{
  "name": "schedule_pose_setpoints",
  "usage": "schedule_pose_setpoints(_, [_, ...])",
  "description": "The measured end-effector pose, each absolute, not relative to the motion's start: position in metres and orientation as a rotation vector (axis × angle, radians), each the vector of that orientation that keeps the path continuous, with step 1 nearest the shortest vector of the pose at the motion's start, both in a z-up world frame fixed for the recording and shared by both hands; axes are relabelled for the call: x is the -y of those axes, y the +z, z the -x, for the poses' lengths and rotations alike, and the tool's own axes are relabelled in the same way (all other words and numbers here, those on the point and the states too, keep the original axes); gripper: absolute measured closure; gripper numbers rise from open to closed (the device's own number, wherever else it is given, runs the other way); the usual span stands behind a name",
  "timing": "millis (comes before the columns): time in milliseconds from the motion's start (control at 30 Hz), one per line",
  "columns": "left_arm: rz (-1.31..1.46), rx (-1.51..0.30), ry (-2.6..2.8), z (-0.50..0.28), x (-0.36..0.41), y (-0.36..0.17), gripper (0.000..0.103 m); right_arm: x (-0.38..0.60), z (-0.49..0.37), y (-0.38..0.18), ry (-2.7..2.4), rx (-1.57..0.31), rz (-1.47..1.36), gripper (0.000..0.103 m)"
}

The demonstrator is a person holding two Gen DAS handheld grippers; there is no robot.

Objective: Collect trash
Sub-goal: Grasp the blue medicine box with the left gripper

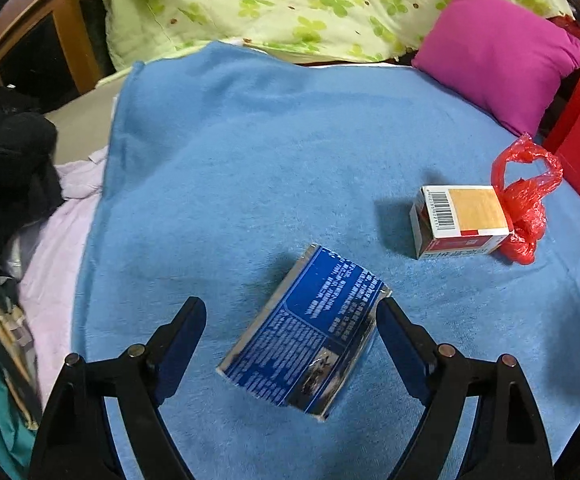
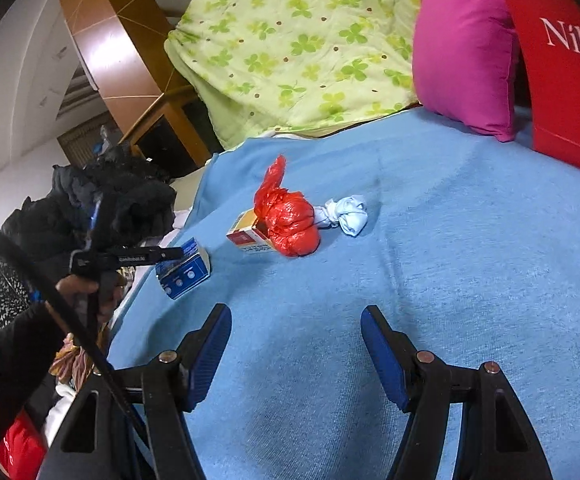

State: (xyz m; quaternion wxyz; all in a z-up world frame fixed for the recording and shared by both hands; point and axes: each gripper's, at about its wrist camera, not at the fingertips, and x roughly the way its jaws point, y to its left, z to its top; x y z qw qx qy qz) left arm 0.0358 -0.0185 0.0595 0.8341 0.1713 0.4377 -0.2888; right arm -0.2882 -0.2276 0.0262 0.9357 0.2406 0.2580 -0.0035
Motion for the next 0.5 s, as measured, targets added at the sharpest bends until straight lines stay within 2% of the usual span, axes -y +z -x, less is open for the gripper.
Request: schedule_pose_setpoints(500, [-0.377,-0.947,-0.622,0.027,0.045,0.038,0.016,0.227,0.293,0.031,0.004,-0.504,-0.503,0.032])
